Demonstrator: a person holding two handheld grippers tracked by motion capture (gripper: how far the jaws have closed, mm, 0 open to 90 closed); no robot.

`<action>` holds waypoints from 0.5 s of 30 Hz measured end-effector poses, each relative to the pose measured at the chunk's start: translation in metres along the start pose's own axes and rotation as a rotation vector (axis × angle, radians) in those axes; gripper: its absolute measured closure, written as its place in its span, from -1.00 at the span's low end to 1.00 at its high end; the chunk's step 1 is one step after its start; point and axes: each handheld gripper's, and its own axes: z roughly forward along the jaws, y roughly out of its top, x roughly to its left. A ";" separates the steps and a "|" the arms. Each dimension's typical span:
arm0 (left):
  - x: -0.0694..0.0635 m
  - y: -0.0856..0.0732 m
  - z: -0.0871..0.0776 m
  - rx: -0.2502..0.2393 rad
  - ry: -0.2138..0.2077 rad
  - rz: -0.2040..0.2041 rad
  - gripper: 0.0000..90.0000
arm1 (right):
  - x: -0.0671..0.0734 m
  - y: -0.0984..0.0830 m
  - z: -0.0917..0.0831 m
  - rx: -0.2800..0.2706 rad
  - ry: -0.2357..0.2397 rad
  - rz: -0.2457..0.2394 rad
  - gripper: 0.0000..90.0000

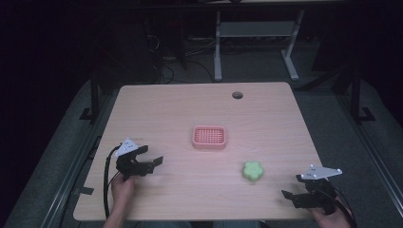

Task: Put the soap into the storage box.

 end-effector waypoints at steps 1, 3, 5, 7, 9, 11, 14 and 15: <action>0.000 0.000 0.000 -0.001 -0.001 -0.002 -0.68 | 0.001 0.001 0.000 0.007 0.005 0.006 -0.57; 0.001 0.000 0.000 0.000 0.000 -0.002 -0.68 | 0.000 0.003 0.001 0.019 0.028 0.005 -0.59; 0.001 0.000 0.000 -0.004 -0.002 -0.004 -0.68 | 0.000 0.004 0.002 0.027 0.033 0.007 -0.59; 0.001 0.000 0.000 0.005 0.001 -0.003 -0.68 | 0.002 0.011 0.003 0.063 0.050 -0.004 -0.61; -0.001 0.000 0.000 0.007 0.002 0.003 -0.68 | 0.002 0.017 0.004 0.085 0.060 -0.014 -0.63; -0.002 0.000 0.001 0.014 0.004 0.024 -0.68 | 0.002 0.023 0.005 0.097 0.066 -0.022 -0.63; -0.002 0.000 0.001 0.007 0.001 0.023 -0.68 | 0.003 0.030 0.005 0.117 0.068 -0.037 -0.65; -0.003 -0.001 0.000 0.002 -0.009 0.023 -0.68 | 0.004 0.034 0.004 0.130 0.061 -0.054 -0.65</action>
